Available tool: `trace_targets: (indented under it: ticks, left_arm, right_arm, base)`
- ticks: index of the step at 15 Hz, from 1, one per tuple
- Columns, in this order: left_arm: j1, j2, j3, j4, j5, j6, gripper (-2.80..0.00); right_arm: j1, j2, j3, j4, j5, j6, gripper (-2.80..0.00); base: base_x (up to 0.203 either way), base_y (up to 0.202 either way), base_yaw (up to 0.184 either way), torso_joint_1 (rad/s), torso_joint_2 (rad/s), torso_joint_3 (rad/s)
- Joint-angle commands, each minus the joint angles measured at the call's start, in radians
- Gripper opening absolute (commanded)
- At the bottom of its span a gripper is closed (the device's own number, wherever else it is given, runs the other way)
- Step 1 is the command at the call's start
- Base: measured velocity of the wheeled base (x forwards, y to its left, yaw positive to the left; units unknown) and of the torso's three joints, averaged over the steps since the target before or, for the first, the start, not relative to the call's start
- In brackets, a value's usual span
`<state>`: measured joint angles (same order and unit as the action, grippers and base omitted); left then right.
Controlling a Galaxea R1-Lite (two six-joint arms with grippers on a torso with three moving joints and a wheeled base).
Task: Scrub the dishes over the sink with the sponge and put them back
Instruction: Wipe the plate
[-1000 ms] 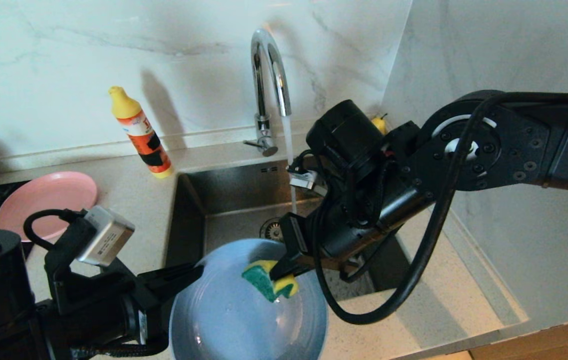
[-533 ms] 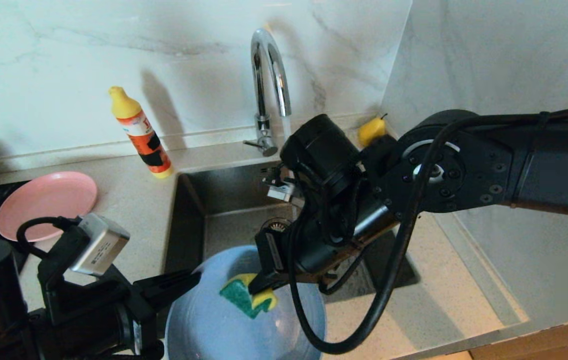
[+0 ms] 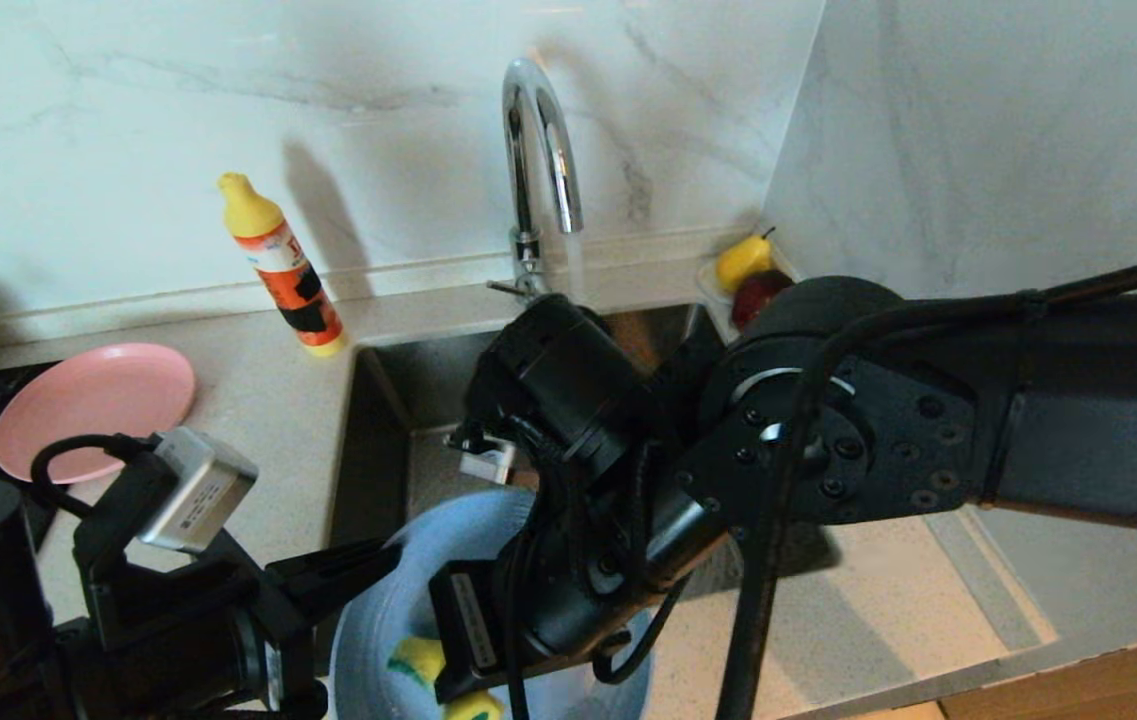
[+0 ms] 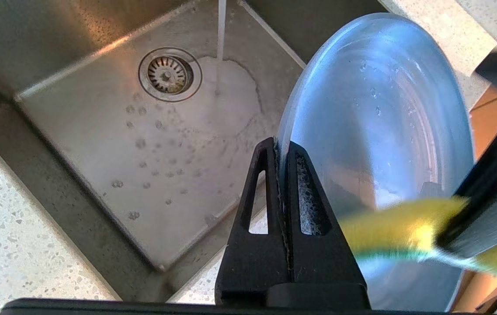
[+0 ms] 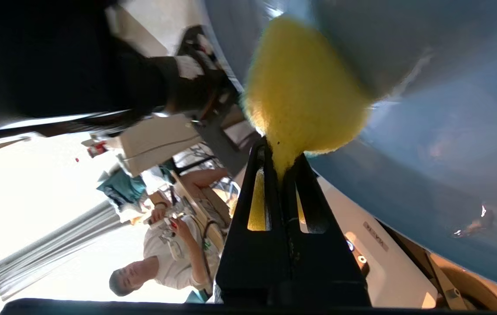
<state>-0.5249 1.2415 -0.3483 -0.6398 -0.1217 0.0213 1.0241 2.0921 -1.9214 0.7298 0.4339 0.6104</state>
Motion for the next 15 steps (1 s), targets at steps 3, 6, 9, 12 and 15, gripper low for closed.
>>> trace_targets:
  ticks: [3,6,9,12,15]
  left_arm:
    - [0.000,-0.002,-0.009,-0.004,0.001,-0.009,-2.80]
    - [0.000,-0.002,-0.011,-0.005,0.001,-0.011,-2.80]
    - [0.001,-0.005,-0.011,-0.006,0.003,-0.011,-2.80]
    - [0.001,-0.007,-0.011,-0.006,0.004,-0.011,-2.80]
    - [0.002,-0.011,-0.018,-0.006,0.004,-0.012,-2.80]
  right_arm:
    - [-0.006,0.017,0.010,0.074,-0.006,-0.001,-2.80]
    - [-0.041,-0.011,0.039,0.080,-0.007,-0.003,-2.80]
    - [-0.063,-0.049,0.085,0.079,-0.008,-0.005,-2.80]
    - [-0.090,-0.082,0.127,0.076,-0.009,-0.005,-2.80]
    - [-0.126,-0.119,0.164,0.076,-0.009,-0.005,-2.80]
  base:
    - [0.000,0.000,0.000,0.000,0.00,0.000]
    - [0.000,0.000,0.000,0.000,0.00,0.000]
    - [0.000,0.000,0.000,0.000,0.00,0.000]
    - [0.000,0.000,0.000,0.000,0.00,0.000]
    - [0.000,0.000,0.000,0.000,0.00,0.000]
